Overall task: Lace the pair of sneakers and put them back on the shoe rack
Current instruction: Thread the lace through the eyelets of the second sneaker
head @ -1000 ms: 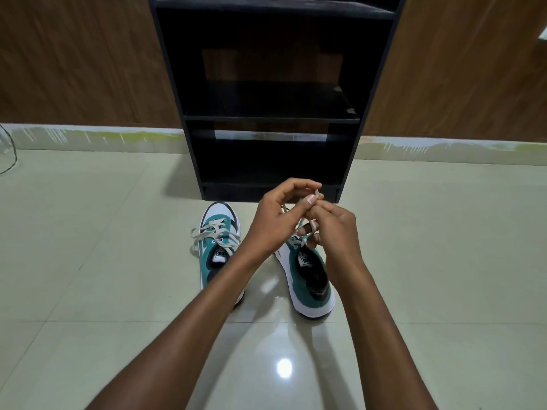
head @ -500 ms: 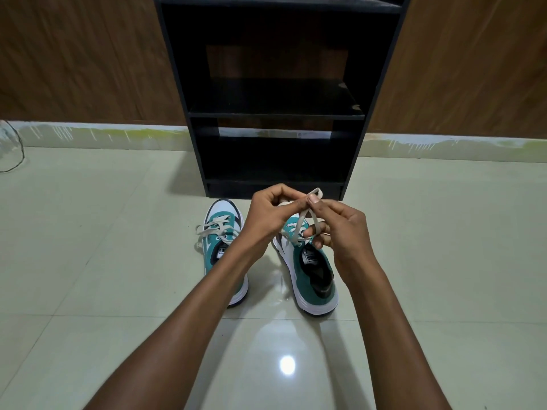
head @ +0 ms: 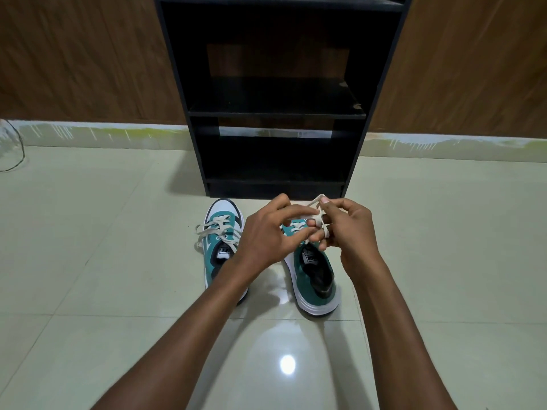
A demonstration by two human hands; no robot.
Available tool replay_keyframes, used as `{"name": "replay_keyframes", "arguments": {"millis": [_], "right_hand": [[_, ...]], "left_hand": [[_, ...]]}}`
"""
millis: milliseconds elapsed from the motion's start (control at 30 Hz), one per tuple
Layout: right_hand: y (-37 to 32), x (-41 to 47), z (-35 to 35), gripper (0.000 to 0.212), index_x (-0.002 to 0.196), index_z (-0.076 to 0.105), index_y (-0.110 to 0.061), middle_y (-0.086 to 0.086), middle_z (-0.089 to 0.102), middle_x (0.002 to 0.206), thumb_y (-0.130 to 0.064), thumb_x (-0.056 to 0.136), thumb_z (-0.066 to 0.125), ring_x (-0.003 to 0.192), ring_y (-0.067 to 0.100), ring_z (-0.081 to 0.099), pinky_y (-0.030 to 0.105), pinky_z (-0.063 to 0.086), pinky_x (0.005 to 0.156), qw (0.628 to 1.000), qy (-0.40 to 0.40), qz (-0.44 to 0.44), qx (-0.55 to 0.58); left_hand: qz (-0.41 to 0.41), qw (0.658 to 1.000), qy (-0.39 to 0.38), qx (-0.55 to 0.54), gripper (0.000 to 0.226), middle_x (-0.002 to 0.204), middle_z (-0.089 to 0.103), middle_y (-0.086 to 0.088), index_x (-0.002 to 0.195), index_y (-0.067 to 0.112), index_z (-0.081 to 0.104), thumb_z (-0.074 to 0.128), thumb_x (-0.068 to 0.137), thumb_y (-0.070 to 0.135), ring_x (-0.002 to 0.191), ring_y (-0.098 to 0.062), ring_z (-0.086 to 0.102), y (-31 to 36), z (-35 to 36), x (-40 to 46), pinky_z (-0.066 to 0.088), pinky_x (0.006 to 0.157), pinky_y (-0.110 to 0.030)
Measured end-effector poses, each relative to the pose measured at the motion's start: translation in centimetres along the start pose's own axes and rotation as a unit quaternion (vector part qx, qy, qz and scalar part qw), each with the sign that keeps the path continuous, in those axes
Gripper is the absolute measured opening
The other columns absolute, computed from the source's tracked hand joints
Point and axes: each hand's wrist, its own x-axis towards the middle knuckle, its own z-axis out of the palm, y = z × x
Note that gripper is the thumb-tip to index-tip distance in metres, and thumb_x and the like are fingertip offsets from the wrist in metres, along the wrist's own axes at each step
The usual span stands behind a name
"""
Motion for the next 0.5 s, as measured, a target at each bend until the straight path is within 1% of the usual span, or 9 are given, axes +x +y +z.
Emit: {"name": "replay_keyframes", "arguments": {"millis": [67,100,200,267,300,333,367,433,500], "right_hand": [[0.1,0.1,0.1,0.026,0.094,0.067,-0.003,0.013,0.07,0.064,-0.028,0.097,0.068,0.042,0.023,0.063,0.026,0.048,0.041,1.0,0.004,-0.004,-0.01],[0.1,0.1,0.1,0.024,0.093,0.068,-0.003,0.01,0.069,0.062,-0.027,0.096,0.07,0.042,0.023,0.063,0.028,0.049,0.042,1.0,0.01,-0.009,-0.017],[0.3,0.0,0.2,0.016,0.094,0.07,-0.004,0.009,0.072,0.065,-0.019,0.092,0.074,0.043,0.021,0.065,0.03,0.053,0.047,0.998,0.028,-0.026,-0.044],[0.4,0.0,0.1,0.013,0.096,0.069,-0.006,0.013,0.072,0.075,-0.017,0.091,0.075,0.044,0.021,0.064,0.03,0.053,0.048,0.998,0.031,-0.031,-0.04],[0.4,0.0,0.1,0.012,0.097,0.067,-0.008,0.014,0.071,0.082,-0.016,0.091,0.074,0.045,0.021,0.064,0.03,0.053,0.048,0.998,0.034,-0.034,-0.031],[0.2,-0.1,0.0,0.012,0.097,0.065,-0.011,0.013,0.07,0.09,-0.015,0.089,0.073,0.047,0.023,0.064,0.031,0.052,0.047,0.998,0.037,-0.039,-0.019],[0.1,-0.1,0.0,0.013,0.097,0.062,-0.014,0.012,0.068,0.095,-0.015,0.087,0.072,0.052,0.025,0.065,0.031,0.051,0.048,0.998,0.037,-0.047,-0.01],[-0.1,-0.3,-0.3,0.012,0.091,0.061,-0.017,0.011,0.067,0.095,-0.018,0.08,0.066,0.062,0.027,0.068,0.034,0.051,0.05,0.996,0.02,-0.078,-0.03],[0.0,-0.6,-0.6,0.01,0.083,0.061,-0.017,0.01,0.065,0.094,-0.022,0.075,0.062,0.068,0.021,0.069,0.036,0.054,0.054,0.987,-0.014,-0.121,-0.101]], "left_hand": [[0.034,0.998,0.042,0.029,0.027,0.082,0.05,0.009,0.106,0.031,0.078,0.067,0.087,0.048,0.064,-0.003,0.045,-0.2,0.3,-0.1,0.045,0.049,-0.026],[0.045,0.997,0.05,0.035,0.026,0.081,0.052,0.007,0.103,0.029,0.079,0.066,0.089,0.047,0.063,-0.004,0.045,-0.2,0.4,-0.1,0.045,0.048,-0.027],[0.067,0.995,0.036,0.063,0.025,0.082,0.055,0.003,0.095,0.023,0.077,0.063,0.093,0.044,0.061,-0.013,0.055,-0.1,0.4,-0.1,0.049,0.047,-0.035],[0.044,0.997,0.035,0.052,0.023,0.082,0.054,0.003,0.091,0.021,0.074,0.064,0.091,0.041,0.063,-0.013,0.054,0.0,0.5,0.1,0.047,0.049,-0.034],[0.008,0.999,0.037,0.013,0.021,0.081,0.054,0.003,0.088,0.02,0.073,0.066,0.089,0.04,0.064,-0.012,0.053,0.1,0.7,0.1,0.046,0.052,-0.032],[-0.047,0.997,0.034,-0.055,0.02,0.08,0.055,0.002,0.085,0.017,0.071,0.067,0.087,0.037,0.065,-0.012,0.053,0.4,0.8,0.2,0.045,0.055,-0.031],[-0.116,0.983,0.022,-0.143,0.02,0.078,0.057,0.002,0.082,0.014,0.07,0.068,0.087,0.033,0.066,-0.011,0.053,0.8,0.9,0.4,0.044,0.059,-0.028],[-0.25,0.922,-0.009,-0.296,0.018,0.067,0.057,0.008,0.077,0.009,0.066,0.066,0.089,0.021,0.06,-0.007,0.05,1.6,0.9,0.8,0.041,0.058,-0.021],[-0.358,0.857,-0.036,-0.369,0.014,0.057,0.043,0.009,0.078,0.01,0.061,0.062,0.085,0.021,0.049,-0.007,0.034,1.8,0.8,1.2,0.03,0.048,-0.022]]}}
